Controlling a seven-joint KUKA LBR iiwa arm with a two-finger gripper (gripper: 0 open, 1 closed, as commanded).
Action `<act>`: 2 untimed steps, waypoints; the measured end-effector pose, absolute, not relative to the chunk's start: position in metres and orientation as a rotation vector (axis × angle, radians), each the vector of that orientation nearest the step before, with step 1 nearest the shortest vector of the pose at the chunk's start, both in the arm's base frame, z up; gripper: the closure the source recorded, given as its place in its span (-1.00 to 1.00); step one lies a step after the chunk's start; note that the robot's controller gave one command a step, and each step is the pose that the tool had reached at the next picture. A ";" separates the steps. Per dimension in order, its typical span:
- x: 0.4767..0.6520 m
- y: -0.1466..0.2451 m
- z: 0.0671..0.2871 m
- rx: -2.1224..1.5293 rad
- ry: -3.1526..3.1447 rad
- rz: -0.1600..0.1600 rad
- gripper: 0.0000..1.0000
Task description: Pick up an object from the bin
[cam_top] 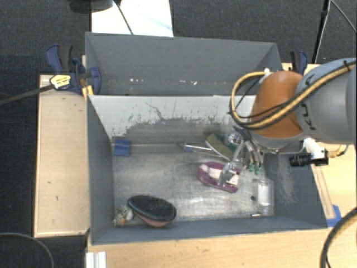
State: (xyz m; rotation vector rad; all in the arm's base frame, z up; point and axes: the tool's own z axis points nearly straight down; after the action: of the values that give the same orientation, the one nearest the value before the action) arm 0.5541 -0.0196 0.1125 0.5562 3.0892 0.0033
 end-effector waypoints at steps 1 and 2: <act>0.560 -0.014 0.075 0.575 3.067 0.003 -1.00; 0.561 -0.016 0.077 0.573 3.063 0.001 1.00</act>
Offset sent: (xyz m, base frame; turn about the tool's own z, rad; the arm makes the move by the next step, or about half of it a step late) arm -0.0003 0.0061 -0.0425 0.0156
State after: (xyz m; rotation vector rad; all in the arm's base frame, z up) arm 0.5605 -0.0158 0.0769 0.5728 3.0634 0.0011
